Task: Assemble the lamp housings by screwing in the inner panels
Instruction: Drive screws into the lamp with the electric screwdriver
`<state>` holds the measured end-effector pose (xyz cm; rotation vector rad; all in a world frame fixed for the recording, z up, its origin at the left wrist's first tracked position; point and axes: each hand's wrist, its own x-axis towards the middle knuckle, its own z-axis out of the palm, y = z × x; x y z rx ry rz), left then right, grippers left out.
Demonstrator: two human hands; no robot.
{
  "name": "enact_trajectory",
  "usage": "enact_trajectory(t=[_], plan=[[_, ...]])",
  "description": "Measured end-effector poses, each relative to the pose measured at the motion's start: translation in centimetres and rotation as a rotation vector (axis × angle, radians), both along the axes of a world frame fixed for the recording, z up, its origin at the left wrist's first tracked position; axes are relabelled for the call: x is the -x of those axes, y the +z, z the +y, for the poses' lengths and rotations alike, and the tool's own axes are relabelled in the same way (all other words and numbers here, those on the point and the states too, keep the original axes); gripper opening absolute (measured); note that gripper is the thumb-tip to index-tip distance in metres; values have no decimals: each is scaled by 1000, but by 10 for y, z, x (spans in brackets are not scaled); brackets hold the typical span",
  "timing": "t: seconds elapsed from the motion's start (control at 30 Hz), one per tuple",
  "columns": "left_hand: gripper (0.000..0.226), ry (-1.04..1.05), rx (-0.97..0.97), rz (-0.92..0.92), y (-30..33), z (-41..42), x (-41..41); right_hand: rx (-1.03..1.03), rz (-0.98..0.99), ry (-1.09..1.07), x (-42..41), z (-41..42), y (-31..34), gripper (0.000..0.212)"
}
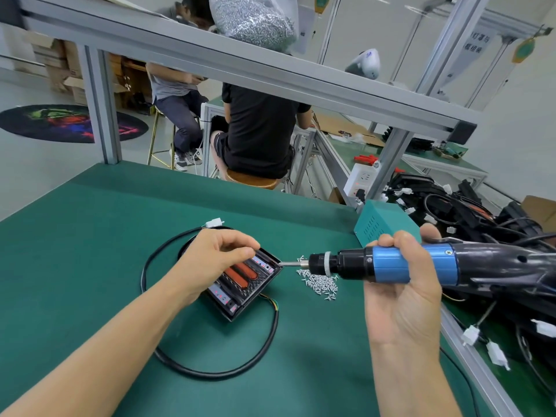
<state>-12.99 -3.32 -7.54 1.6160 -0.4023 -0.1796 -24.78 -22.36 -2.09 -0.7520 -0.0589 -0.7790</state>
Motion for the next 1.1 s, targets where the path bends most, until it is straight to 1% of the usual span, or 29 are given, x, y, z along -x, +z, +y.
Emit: enact_trajectory(t=[0.07, 0.17, 0.37, 0.5, 0.53, 0.67, 0.7, 0.8, 0.93, 1.1], plan=[[11, 23, -48, -28, -3, 0, -5, -21, 6, 2, -3, 0, -3, 33], [11, 0, -99, -41, -4, -8, -10, -21, 19, -24, -11, 2, -6, 36], [14, 19, -326, -140, -7, -29, -22, 41, 63, -77, -29, 5, -12, 38], [15, 61, -427, -168, -13, -33, -23, 118, 91, -94, -40, 4, -17, 38], [16, 65, -478, -228, -13, -32, -22, 130, 97, -96, -43, 4, -18, 38], [17, 106, -716, -592, -19, -28, -20, 145, 122, -85, -51, 7, -21, 38], [18, 127, -752, -652, -21, -28, -21, 158, 131, -88, -53, 7, -22, 37], [19, 156, -772, -695, -22, -29, -22, 184, 149, -86, -57, 10, -23, 33], [18, 164, -748, -683, -23, -30, -22, 196, 166, -79, -60, 12, -23, 27], [16, 175, -727, -653, -24, -30, -22, 212, 187, -78, -61, 12, -23, 27]])
